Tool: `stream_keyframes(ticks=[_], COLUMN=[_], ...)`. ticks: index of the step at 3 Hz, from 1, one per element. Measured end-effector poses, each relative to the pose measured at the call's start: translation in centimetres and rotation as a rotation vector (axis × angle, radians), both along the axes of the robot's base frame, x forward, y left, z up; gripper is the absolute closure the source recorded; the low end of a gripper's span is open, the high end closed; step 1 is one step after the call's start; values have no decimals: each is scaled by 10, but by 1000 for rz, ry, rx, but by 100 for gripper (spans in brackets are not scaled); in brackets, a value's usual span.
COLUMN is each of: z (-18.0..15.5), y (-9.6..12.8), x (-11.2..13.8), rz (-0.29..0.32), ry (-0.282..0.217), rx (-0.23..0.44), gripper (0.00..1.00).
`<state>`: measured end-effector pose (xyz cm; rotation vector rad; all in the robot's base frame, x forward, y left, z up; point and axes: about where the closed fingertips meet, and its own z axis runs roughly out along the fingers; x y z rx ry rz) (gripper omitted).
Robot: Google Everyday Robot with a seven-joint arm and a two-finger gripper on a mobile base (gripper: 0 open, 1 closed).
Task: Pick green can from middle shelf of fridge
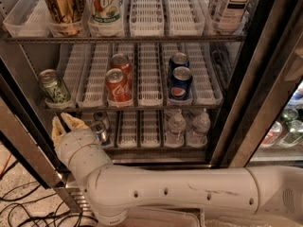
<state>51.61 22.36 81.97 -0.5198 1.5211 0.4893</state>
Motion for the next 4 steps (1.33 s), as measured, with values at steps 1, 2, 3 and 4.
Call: stream_keyframes(ticks=[1, 2, 3, 4], z=[0, 0, 0, 0], y=[0, 0, 1, 1], x=[0, 0, 1, 6], rz=[0, 0, 1, 1], ry=[0, 0, -2, -11], rx=[0, 0, 0, -4], gripper=[46, 22, 16, 13])
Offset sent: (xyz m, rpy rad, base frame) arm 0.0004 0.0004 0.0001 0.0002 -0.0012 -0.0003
